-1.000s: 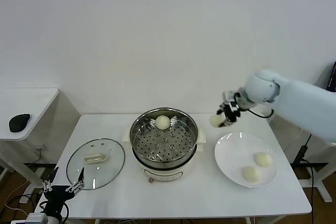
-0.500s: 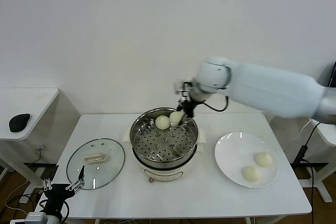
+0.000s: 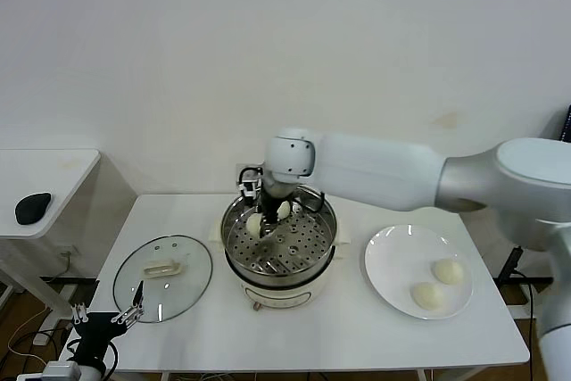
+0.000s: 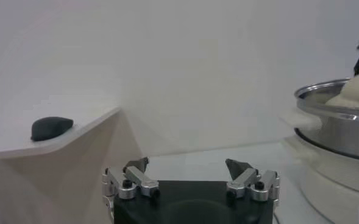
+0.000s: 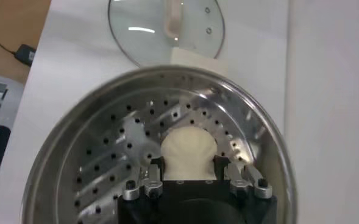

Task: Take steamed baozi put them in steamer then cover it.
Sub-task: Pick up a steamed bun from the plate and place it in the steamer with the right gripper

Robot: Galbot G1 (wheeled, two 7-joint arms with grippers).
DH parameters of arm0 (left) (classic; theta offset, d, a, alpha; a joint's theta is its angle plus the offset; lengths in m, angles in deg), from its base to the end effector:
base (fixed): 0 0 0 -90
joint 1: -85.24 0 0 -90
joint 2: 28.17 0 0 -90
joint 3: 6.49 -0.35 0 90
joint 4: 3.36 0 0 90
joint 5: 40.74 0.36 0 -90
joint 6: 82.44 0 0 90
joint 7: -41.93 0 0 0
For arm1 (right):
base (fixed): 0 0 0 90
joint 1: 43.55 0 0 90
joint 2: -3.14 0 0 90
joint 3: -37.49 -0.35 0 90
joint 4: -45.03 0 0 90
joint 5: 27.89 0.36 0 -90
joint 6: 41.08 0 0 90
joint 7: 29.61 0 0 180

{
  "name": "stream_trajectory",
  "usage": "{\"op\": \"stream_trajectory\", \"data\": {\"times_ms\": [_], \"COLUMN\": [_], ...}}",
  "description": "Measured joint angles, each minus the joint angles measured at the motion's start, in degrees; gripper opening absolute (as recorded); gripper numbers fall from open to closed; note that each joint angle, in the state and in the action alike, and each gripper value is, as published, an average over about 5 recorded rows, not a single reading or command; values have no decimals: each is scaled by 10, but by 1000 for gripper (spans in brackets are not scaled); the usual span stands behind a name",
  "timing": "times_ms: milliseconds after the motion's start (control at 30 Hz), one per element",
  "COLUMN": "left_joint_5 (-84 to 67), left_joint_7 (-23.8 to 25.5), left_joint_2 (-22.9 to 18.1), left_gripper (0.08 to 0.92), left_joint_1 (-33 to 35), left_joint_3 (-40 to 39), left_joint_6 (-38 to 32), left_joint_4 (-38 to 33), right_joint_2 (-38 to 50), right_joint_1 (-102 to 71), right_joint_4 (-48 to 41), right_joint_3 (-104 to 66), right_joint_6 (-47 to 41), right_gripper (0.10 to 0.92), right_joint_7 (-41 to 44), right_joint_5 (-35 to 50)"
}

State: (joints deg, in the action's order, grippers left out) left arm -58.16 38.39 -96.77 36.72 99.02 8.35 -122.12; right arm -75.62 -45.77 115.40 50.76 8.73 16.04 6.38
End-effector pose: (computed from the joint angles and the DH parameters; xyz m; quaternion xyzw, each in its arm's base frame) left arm 0.1392 0.1431 -0.3017 0.0463 -0.9920 -0.0798 0.0860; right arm 0.5228 0.2319 -0.0982 0.5483 -0.5641 0.5171 0.3371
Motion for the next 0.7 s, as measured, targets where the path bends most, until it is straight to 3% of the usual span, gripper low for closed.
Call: {"op": "stream_trajectory", "data": {"times_ms": [267, 567, 700], "left_joint_5": [0, -1, -2], "left_joint_7": [1, 1, 1], "left_joint_2": [2, 2, 2], "left_gripper": [823, 823, 823], "left_joint_1": [-1, 2, 2], "left_joint_3": [-1, 3, 5], "left_joint_6": [-1, -2, -2], "left_joint_4": [1, 1, 2], "right_joint_2": [-23, -11, 15], "right_joint_1": [-20, -11, 13], "right_joint_4": [-33, -31, -14], "right_joint_3": [-3, -10, -10], "right_joint_6": [-7, -4, 20], "right_gripper": [539, 779, 818], "right_joint_7": [-11, 0, 36], "right_joint_5": [4, 3, -12]}}
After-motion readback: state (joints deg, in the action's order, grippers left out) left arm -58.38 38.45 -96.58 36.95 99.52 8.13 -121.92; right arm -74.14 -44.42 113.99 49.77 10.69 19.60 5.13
